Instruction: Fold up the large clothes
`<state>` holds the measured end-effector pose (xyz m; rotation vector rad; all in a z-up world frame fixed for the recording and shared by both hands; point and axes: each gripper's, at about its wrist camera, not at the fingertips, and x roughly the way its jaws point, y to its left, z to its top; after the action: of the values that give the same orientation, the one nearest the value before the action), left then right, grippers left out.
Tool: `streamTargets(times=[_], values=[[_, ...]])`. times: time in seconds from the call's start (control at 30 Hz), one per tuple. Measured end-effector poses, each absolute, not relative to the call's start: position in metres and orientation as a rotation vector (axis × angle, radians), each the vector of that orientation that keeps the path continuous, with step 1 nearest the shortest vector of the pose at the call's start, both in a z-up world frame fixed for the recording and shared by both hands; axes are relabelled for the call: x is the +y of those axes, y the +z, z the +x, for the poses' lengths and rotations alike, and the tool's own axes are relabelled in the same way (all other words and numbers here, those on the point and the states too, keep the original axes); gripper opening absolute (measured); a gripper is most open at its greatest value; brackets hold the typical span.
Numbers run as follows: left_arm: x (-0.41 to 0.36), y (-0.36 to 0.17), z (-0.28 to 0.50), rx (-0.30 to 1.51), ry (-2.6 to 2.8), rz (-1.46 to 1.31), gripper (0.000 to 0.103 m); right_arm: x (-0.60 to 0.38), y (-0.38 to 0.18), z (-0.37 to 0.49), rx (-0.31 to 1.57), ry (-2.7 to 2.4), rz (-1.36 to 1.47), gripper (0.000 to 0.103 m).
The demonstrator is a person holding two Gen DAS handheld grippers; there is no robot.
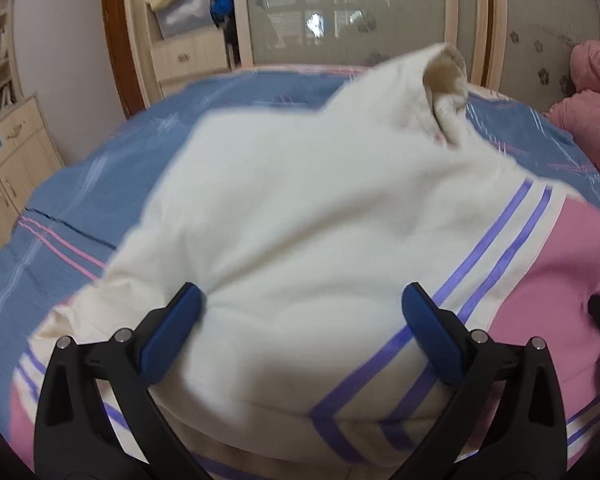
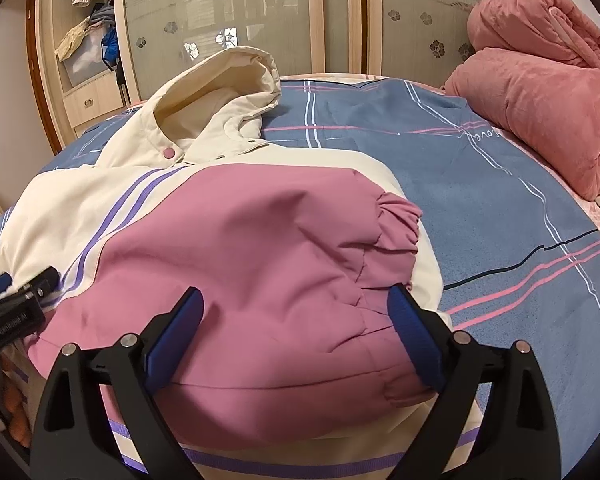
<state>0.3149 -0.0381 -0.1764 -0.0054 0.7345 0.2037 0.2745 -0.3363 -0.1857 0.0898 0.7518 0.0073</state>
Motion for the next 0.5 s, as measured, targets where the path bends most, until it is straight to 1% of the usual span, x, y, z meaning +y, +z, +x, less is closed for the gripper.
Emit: streamTargets(times=[0.07,0.1,0.13,0.23,0.4,0.5], values=[[-0.037,-0.164,0.311,0.684,0.192,-0.036,0.101,-0.336,-0.186,0.275,0.752,0.009,0.094,0.094],[-0.035,-0.162,0.314,0.691,0.18,-0.052,0.101,-0.336,-0.186,0.275,0.752,0.008,0.092,0.094],[-0.034,-0.164,0.32,0.711,0.176,-0.055,0.101,-0.336,-0.186,0.275,0.752,0.007,0.088,0.094],[-0.032,-0.193,0.341,0.811,0.189,0.0,0.101,-0.334,-0.186,0.275,0.751,0.012,0.081,0.094],[-0.031,-0.198,0.337,0.773,0.173,0.001,0.101,-0.33,-0.189,0.276,0.752,0.01,0.056,0.098],[-0.027,-0.199,0.334,0.756,0.161,-0.018,0.101,-0.328,-0.189,0.276,0.751,0.004,0.043,0.098]])
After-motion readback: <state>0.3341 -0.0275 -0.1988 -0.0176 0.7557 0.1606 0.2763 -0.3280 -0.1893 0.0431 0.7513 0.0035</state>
